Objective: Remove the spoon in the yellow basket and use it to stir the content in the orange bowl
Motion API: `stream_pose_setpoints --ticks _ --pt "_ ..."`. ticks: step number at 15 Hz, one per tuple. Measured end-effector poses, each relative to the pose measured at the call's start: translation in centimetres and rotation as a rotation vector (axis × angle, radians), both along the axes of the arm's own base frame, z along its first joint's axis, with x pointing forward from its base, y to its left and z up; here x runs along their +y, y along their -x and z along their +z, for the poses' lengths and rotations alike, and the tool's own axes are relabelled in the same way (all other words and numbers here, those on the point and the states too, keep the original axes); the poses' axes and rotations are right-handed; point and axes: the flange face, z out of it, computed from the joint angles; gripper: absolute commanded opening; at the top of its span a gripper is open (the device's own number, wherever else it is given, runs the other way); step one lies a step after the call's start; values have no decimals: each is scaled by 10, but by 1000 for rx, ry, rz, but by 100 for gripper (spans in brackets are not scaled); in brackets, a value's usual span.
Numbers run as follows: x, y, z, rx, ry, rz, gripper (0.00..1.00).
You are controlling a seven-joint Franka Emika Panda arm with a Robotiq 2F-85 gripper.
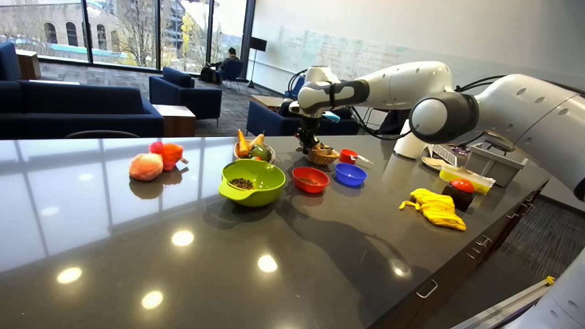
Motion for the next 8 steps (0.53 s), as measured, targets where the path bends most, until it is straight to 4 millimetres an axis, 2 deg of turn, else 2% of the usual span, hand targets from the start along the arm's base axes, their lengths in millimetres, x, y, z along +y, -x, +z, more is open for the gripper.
stream_pose_setpoints --ticks 8 --pt "37 5 2 -33 58 -44 1"
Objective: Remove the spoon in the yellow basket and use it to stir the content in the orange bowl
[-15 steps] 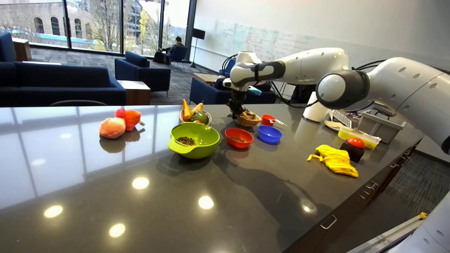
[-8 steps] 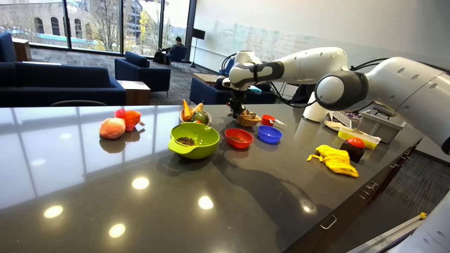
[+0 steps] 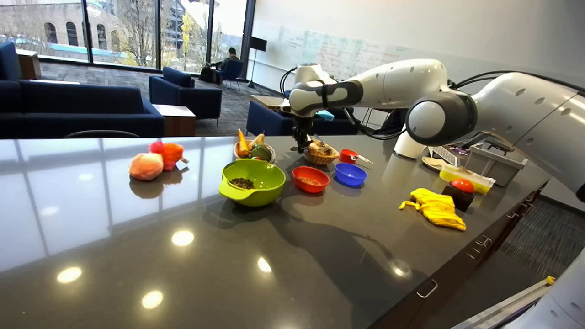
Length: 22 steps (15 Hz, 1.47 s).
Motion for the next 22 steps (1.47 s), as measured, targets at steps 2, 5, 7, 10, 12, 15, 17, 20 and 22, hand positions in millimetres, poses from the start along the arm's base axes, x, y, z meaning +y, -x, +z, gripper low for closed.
stream_pose_setpoints --ticks 2,5,7,10,12,15,17,20,22 --pt "9 1 1 -14 24 -13 1" --pt "18 3 4 -41 64 -36 1" --pt "21 3 9 -60 84 -56 1" --pt "21 4 22 -62 94 -106 1" --pt "19 8 36 -40 105 -158 1" --pt "18 21 60 32 128 -245 1" --pt "19 32 75 96 138 -299 1" --pt "25 54 92 217 135 -377 1" --pt "31 67 100 290 118 -419 1"
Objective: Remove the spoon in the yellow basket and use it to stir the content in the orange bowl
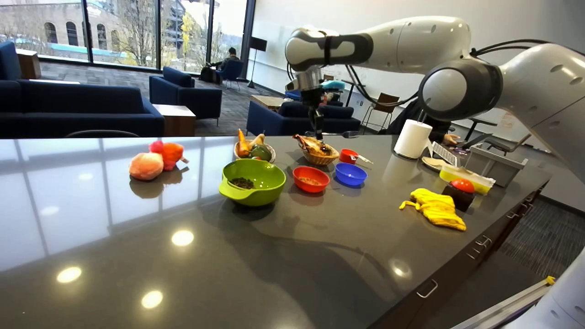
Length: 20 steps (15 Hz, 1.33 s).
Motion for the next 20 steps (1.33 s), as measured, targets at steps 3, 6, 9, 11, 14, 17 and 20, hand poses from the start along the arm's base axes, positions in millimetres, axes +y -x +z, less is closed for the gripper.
stream_pose_setpoints --ticks 3,6,9,11,14,17,20 --pt "13 15 7 64 -49 -66 1" --pt "26 28 10 100 -94 -139 1" --pt "34 39 13 106 -118 -204 1" --pt "34 44 14 85 -127 -237 1" --pt "29 51 15 36 -138 -266 1" --pt "23 59 10 -13 -150 -278 1" --pt "22 71 1 -75 -126 -259 1"
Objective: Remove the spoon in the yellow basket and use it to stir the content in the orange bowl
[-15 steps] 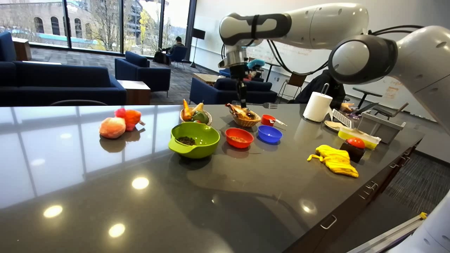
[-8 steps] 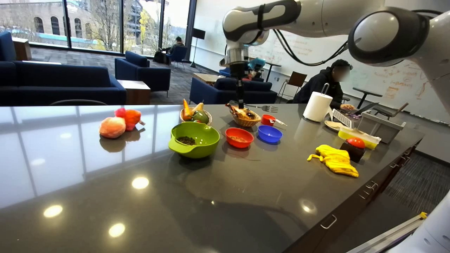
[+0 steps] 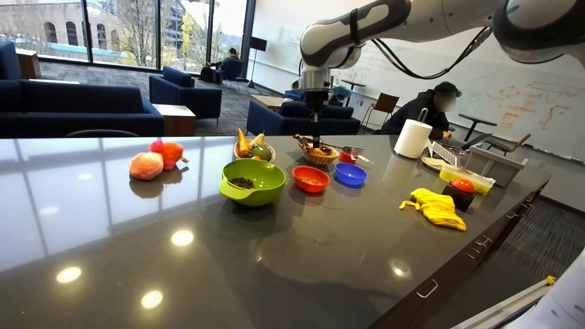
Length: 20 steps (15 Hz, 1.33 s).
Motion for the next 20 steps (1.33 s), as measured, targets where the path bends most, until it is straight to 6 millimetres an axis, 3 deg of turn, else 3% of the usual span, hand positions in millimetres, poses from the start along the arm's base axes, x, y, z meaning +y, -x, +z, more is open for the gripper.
stream_pose_setpoints --ticks 6,12,15,20 --pt "-6 36 -29 -123 64 31 1" --pt "-29 79 -55 -219 49 67 1" --pt "-38 83 -57 -248 30 68 1" --pt "-43 70 -45 -273 9 113 1"
